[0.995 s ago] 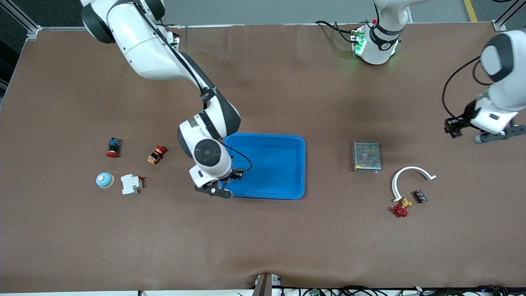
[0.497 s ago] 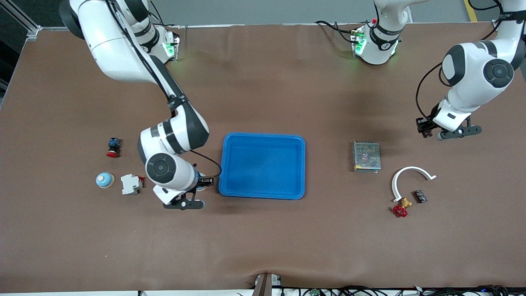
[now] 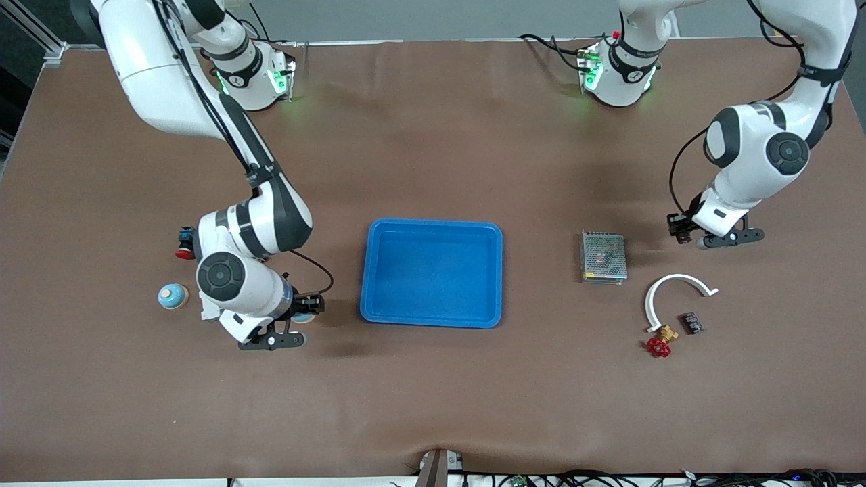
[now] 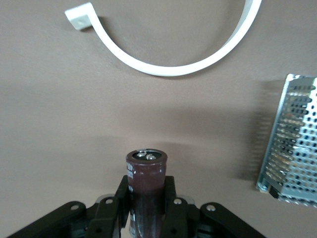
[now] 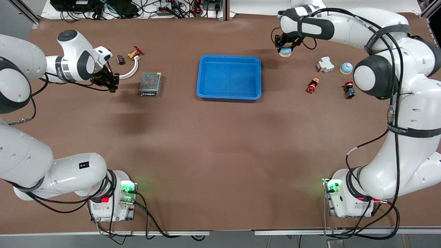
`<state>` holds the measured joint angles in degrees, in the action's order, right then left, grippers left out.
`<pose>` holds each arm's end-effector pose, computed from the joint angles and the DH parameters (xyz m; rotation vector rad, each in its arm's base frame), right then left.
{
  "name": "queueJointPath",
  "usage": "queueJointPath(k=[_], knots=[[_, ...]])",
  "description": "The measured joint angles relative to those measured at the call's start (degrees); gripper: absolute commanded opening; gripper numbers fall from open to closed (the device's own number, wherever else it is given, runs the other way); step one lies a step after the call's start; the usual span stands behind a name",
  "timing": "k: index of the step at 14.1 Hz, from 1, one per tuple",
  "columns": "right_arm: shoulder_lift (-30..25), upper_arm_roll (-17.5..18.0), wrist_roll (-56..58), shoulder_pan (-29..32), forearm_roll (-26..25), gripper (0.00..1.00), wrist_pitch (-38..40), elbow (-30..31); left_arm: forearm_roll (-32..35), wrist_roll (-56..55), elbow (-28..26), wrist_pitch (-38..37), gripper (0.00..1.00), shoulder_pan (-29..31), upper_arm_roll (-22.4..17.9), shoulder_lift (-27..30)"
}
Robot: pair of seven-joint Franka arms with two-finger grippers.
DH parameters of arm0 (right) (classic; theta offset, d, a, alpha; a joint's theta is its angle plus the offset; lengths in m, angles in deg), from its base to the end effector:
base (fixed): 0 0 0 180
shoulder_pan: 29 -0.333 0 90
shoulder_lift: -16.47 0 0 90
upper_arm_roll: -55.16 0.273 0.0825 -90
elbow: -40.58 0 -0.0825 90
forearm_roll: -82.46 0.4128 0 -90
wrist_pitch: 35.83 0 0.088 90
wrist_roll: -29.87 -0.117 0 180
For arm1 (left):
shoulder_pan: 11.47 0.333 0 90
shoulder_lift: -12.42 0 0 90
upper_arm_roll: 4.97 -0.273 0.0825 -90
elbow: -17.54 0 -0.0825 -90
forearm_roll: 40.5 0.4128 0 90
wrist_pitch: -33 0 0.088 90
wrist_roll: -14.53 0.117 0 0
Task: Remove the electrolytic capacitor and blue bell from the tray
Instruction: 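Carry the capacitor toward the power supply while the right gripper carries the bell, then lower the capacitor beside the power supply and open the left gripper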
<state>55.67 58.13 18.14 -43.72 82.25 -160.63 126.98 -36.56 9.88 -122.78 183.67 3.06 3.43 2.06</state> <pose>0.6744 0.2108 0.2015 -3.1124 -0.1475 0.0315 0.4903 0.0477 0.1512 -3.1274 -0.2045 -0.0038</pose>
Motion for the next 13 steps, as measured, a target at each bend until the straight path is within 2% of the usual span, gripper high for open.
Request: queueJointPath(k=[5,11,12,13], knots=[[-2.6,0.0,8.1,5.6,0.0,0.00,-5.4,8.3,0.0,0.0,0.6,3.8,0.00,0.6,-0.1,-4.8],[-3.4,0.1,12.4,7.6,0.0,0.00,-14.4,15.6,0.0,0.0,2.3,4.5,0.02,0.6,-0.2,-7.4],[-3.4,0.1,12.8,7.7,0.0,0.00,-14.9,16.3,0.0,0.0,2.4,4.5,0.26,0.6,-0.2,-7.5],[-3.4,0.1,13.4,7.8,0.0,0.00,-15.0,16.9,0.0,0.0,2.6,4.5,0.58,0.6,-0.2,-7.7]])
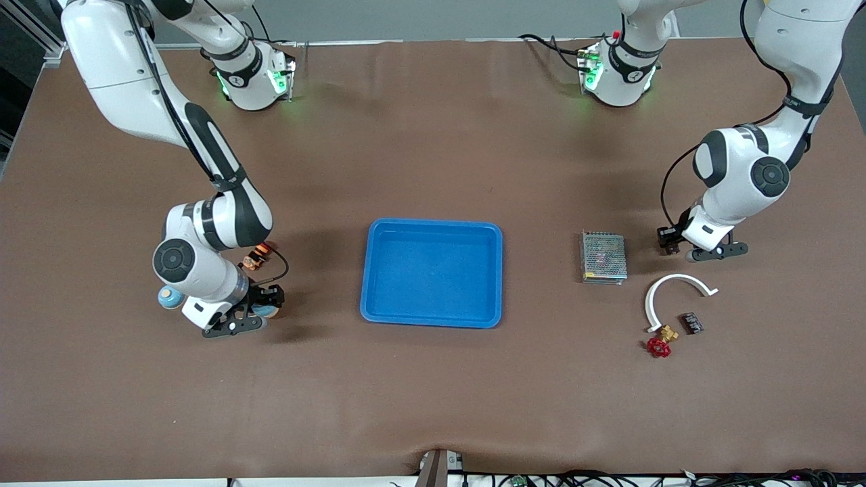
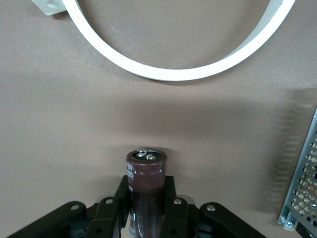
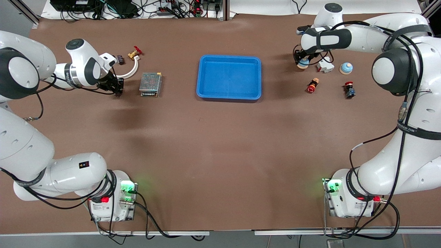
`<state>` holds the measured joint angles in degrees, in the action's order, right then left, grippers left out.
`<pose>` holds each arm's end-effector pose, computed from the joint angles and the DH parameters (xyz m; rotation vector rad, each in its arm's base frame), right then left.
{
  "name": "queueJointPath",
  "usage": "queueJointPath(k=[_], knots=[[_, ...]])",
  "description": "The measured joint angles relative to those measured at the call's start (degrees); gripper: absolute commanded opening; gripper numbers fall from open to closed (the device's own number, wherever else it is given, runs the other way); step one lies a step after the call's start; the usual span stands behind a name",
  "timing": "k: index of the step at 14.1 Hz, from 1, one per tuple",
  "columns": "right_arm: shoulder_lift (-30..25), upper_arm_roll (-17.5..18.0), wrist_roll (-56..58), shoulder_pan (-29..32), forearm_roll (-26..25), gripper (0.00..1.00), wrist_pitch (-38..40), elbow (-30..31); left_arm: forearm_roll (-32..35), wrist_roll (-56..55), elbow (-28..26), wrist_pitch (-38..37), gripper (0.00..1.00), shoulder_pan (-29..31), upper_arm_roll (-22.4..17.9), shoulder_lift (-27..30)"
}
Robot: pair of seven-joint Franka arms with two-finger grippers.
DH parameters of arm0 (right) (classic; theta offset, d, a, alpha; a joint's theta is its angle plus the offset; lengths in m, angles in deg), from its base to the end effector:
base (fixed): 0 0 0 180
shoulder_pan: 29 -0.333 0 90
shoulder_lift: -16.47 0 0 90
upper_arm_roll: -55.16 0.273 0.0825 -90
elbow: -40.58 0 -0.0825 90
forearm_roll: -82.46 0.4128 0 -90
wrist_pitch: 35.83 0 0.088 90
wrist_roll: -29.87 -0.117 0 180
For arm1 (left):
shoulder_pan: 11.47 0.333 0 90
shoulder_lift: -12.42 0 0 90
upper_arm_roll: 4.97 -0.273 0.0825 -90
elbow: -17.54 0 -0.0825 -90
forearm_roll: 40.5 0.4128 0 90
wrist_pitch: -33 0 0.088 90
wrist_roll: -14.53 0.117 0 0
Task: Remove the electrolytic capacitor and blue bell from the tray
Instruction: 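Lower the capacitor beside the power supply and open the left gripper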
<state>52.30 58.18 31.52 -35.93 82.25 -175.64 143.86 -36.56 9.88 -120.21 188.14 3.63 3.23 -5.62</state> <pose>0.6392 0.1118 0.1326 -3.0975 -0.3031 -0.0171 0.4923 0.0509 0.1082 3.1176 0.2278 -0.0103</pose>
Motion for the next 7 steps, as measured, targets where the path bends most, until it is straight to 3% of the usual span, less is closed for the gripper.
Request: queueJointPath(k=[2,7], knots=[[0.0,0.0,1.5,0.8,0.0,0.00,-0.1,0.7,0.0,0.0,0.4,0.0,1.00,0.0,0.0,-0.2],[0.0,0.1,4.6,2.9,0.0,0.00,-1.5,2.4,0.0,0.0,1.7,0.0,1.00,0.7,-0.2,0.5]])
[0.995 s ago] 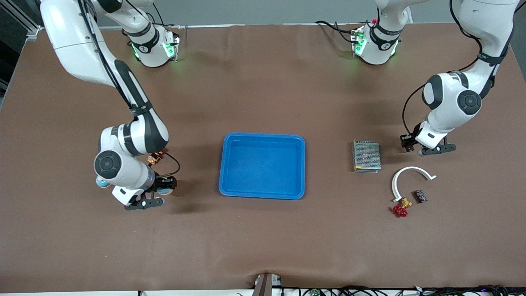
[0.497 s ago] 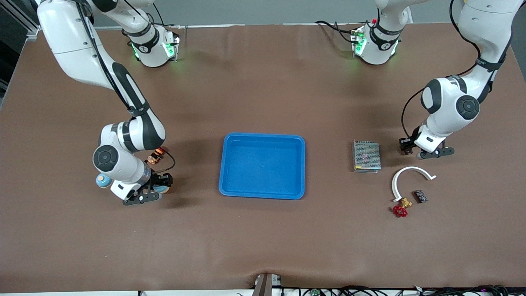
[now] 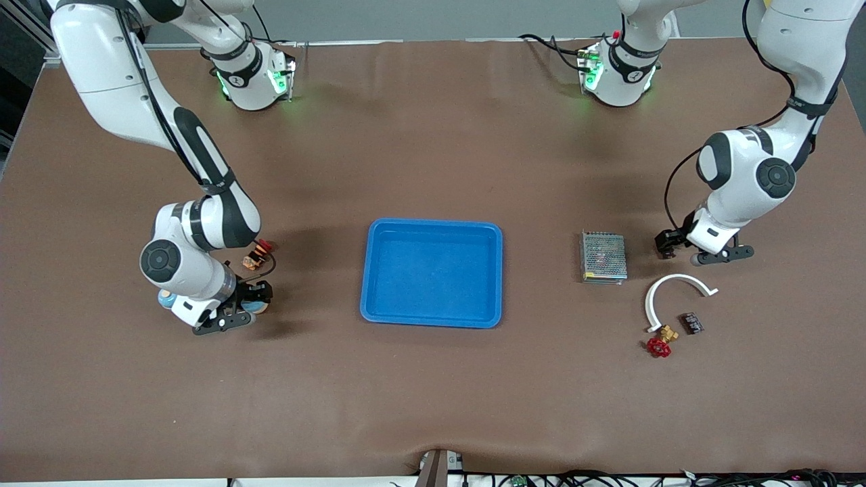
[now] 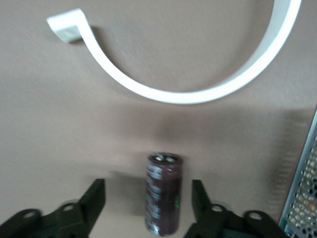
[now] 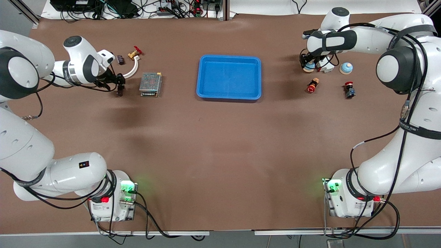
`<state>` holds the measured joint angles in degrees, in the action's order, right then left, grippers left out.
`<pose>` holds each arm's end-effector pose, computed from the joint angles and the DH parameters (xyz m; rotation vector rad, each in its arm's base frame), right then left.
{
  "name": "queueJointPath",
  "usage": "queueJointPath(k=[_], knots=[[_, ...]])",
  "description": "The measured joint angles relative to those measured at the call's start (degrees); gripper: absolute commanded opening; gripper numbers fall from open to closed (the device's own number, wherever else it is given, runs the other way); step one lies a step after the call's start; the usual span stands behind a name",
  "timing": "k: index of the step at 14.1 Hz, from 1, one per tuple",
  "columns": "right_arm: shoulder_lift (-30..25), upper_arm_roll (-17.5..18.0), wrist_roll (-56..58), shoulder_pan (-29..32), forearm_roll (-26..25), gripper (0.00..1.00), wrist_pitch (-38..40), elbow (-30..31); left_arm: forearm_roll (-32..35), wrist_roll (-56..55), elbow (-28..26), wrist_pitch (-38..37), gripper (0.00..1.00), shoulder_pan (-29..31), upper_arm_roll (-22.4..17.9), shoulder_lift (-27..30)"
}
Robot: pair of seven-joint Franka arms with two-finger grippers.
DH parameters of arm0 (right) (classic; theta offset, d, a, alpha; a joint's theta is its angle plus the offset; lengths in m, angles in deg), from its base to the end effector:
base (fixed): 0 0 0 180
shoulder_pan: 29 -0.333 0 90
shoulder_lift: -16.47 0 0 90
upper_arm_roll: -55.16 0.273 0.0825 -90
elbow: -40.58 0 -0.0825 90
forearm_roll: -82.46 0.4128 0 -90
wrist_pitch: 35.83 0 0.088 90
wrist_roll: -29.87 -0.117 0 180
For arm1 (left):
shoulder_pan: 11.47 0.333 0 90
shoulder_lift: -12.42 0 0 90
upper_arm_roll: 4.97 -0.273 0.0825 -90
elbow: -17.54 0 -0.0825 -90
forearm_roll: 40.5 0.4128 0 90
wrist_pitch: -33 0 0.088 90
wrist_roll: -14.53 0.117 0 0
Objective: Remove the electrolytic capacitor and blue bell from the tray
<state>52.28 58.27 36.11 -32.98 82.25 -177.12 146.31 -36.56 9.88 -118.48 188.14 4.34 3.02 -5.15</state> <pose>0.6308 0.0788 0.1174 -3.0924 -0.3499 0.0057 0.5066 0.0618 0.1224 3.1197 0.2544 0.0493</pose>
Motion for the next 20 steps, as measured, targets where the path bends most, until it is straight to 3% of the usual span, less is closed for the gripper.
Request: queueJointPath(k=[3,6,11,14,17,20], knots=[[0.0,1.2,0.1,0.0,3.6,0.00,-0.4,0.5,0.0,1.0,1.5,-2.9,1.00,2.8,-0.1,2.3],[-0.1,1.9,0.1,0.0,4.6,0.00,-0.4,0.5,0.0,3.8,6.8,-14.3,1.00,5.3,-0.1,5.2],[-0.1,1.8,0.1,0.0,4.7,0.00,-1.0,0.7,0.0,4.9,23.7,-40.1,1.00,5.8,0.0,8.0],[-0.1,1.8,0.1,0.0,4.7,0.00,-1.4,0.9,-1.0,4.9,33.3,-51.1,1.00,5.7,0.5,8.2],[-0.1,1.8,0.1,0.0,4.7,0.00,-2.5,1.4,-4.0,4.9,40.4,-57.7,1.00,5.4,2.4,8.3],[-0.1,1.8,0.1,0.0,4.7,0.00,-3.1,1.8,-4.2,4.3,45.2,-59.6,1.00,5.2,5.2,8.3]])
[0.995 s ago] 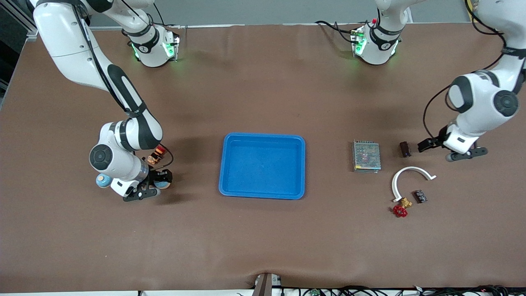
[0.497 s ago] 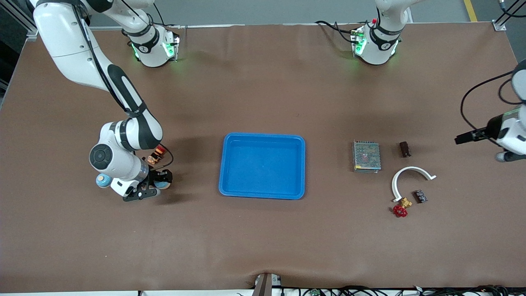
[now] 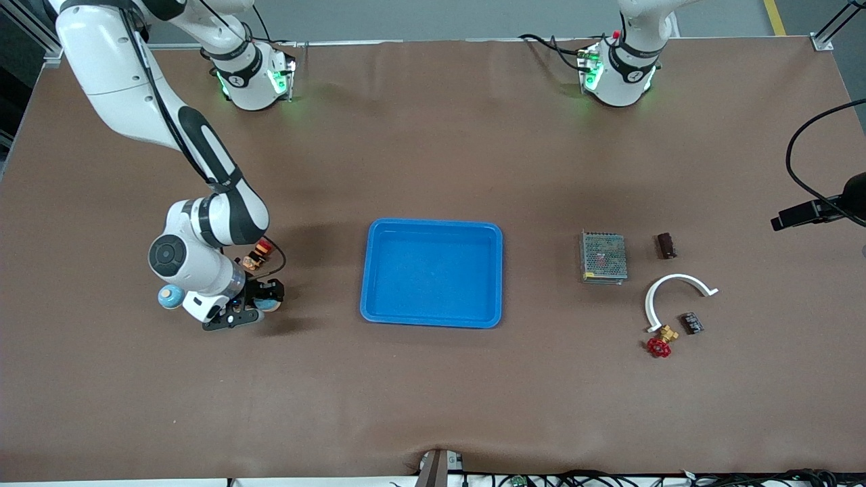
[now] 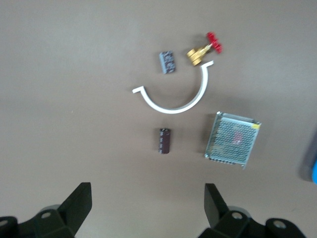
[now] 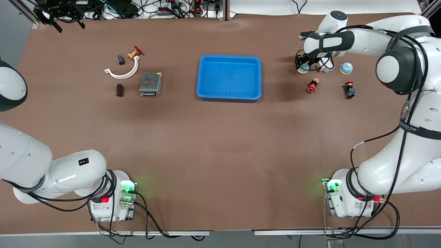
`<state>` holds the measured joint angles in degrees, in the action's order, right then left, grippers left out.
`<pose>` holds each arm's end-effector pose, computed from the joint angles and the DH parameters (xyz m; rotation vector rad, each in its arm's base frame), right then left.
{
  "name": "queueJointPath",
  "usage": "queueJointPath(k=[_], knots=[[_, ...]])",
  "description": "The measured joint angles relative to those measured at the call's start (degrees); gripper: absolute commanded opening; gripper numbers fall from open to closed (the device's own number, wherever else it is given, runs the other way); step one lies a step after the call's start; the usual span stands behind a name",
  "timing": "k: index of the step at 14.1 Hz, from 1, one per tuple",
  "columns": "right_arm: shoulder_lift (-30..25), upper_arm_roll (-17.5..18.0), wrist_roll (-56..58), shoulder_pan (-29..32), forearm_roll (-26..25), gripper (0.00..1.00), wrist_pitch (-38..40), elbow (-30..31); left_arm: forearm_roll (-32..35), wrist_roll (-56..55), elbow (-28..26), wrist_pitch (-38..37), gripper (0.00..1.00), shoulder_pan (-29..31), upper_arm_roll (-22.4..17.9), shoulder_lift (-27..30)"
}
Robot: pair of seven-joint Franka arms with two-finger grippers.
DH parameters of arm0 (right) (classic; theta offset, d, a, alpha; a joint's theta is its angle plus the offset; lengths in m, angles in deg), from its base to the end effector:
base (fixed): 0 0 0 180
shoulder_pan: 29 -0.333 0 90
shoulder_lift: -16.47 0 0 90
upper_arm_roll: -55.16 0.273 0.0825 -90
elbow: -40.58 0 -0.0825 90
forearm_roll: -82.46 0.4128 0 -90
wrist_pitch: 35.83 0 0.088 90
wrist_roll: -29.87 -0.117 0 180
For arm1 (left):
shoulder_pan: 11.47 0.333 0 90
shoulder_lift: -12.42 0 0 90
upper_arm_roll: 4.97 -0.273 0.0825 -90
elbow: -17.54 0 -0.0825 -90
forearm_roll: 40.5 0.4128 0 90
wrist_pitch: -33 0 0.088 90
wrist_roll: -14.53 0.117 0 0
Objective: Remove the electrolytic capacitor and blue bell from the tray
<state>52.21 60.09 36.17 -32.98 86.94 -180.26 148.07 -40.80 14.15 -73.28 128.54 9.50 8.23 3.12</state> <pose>0.6228 0.0983 0.1113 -3.0317 -0.2822 -0.0300 0.6175 0.0909 0.4767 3.0845 0.2232 -0.1126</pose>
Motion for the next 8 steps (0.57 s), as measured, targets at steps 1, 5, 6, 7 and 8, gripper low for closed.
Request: queueJointPath(k=[1,5,6,7,8], knots=[[0.0,0.0,0.0,0.0,0.0,0.00,-0.1,0.0,0.0,-0.1,1.2,-0.1,1.00,-0.1,0.4,0.0],[0.0,0.0,0.0,0.0,0.0,0.00,-1.0,0.1,0.0,-0.1,3.9,-0.9,1.00,0.1,0.5,0.0],[0.0,0.0,0.0,0.0,0.0,0.00,-1.3,0.2,0.0,0.0,4.0,-0.9,1.00,0.1,0.5,0.0],[0.0,0.0,0.0,0.0,0.0,0.00,-1.4,0.2,0.0,0.1,4.3,-0.9,1.00,0.0,0.9,-0.1],[0.0,0.0,0.0,0.0,0.0,0.00,-1.4,0.2,0.0,0.2,5.1,-0.9,1.00,0.0,1.4,-0.1]])
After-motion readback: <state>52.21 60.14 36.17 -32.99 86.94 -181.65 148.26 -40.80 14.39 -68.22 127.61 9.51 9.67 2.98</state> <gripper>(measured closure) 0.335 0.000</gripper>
